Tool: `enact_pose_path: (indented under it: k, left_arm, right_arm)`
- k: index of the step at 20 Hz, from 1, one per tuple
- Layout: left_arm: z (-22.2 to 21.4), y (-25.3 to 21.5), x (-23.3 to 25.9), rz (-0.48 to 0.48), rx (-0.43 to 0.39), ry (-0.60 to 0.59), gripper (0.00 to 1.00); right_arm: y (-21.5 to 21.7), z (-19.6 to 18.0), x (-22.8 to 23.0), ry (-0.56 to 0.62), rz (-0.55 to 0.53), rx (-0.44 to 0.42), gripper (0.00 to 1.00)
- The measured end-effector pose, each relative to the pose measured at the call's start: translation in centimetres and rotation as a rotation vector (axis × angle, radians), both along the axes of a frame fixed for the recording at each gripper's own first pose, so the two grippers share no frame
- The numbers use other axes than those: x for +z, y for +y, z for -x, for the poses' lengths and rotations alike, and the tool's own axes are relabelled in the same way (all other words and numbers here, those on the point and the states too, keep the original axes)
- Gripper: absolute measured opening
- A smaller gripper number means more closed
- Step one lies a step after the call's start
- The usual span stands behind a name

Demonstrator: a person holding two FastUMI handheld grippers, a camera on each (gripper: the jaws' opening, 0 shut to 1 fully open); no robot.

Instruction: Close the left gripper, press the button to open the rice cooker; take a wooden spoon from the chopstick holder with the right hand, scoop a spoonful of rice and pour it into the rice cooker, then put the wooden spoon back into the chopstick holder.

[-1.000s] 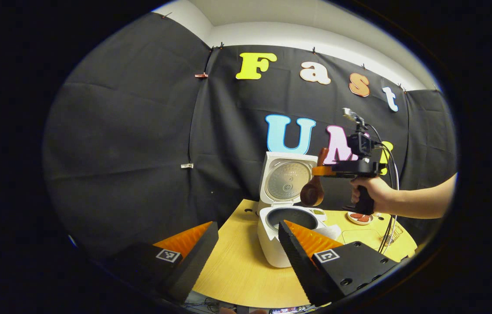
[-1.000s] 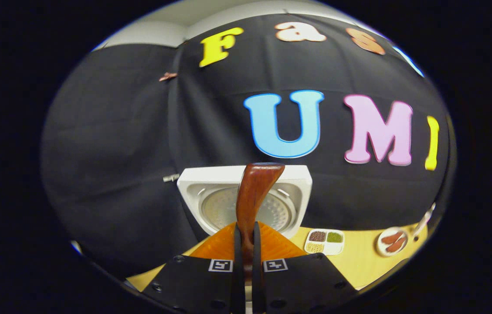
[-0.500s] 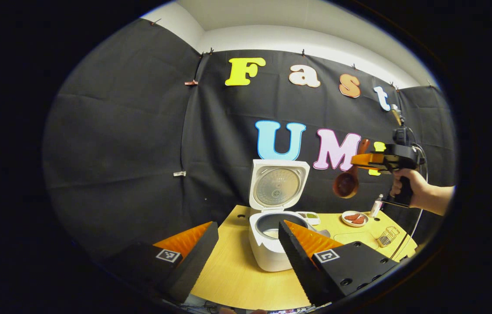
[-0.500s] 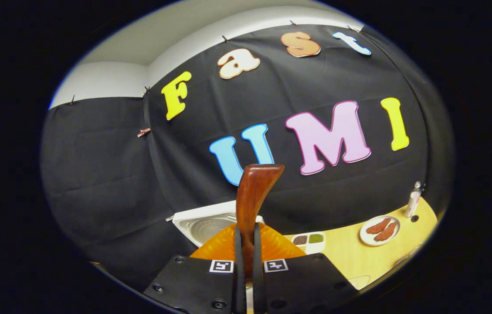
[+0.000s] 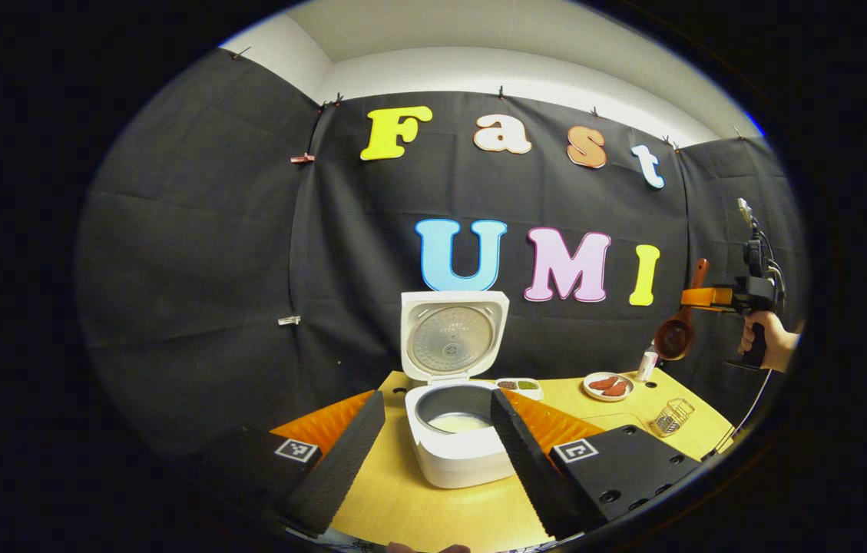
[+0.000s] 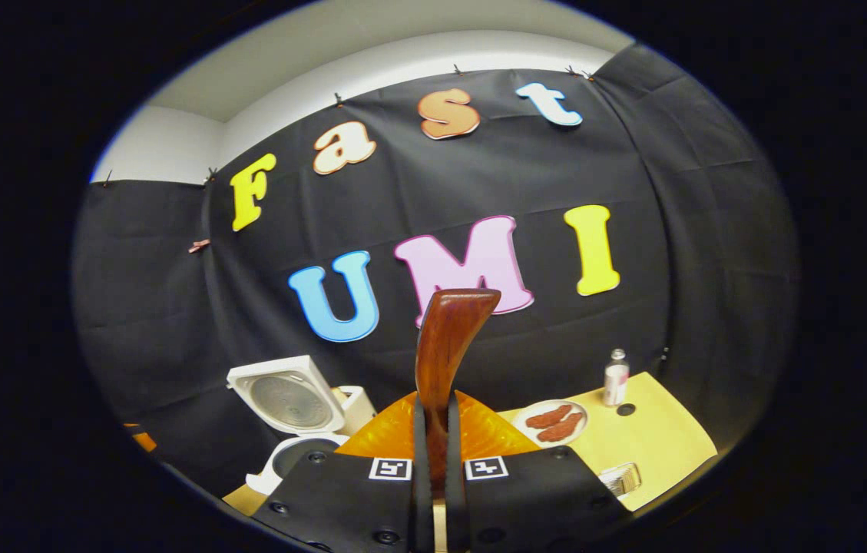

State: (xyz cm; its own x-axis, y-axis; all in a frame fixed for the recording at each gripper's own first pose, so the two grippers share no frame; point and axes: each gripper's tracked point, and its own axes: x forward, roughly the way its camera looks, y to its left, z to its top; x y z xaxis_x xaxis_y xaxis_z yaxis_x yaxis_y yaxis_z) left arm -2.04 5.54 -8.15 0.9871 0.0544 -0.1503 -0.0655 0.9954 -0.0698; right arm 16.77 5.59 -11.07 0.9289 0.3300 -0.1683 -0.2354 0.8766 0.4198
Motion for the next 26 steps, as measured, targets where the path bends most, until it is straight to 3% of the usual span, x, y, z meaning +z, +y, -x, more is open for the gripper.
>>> enact_pose_path:
  k: [7,12,19,26]
  left_arm:
    - [-1.0,-4.4,0.4,0.001,-0.013,0.021,0.95]
    - [-1.7,-6.3,1.7,-0.044,0.015,0.037,0.95]
    - [-2.1,-9.5,1.9,-0.02,0.045,0.073,0.95]
    - [-1.7,-8.3,2.0,-0.012,0.096,0.084,0.95]
  right_arm:
    - [-10.9,-0.8,-10.3,0.123,0.123,-0.109,0.11]
    - [-14.9,-1.9,-18.6,0.233,0.115,-0.135,0.11]
    - [-15.7,-3.4,-26.4,0.34,0.103,-0.112,0.11]
    - [-15.2,-3.6,-30.9,0.419,0.112,-0.116,0.12]
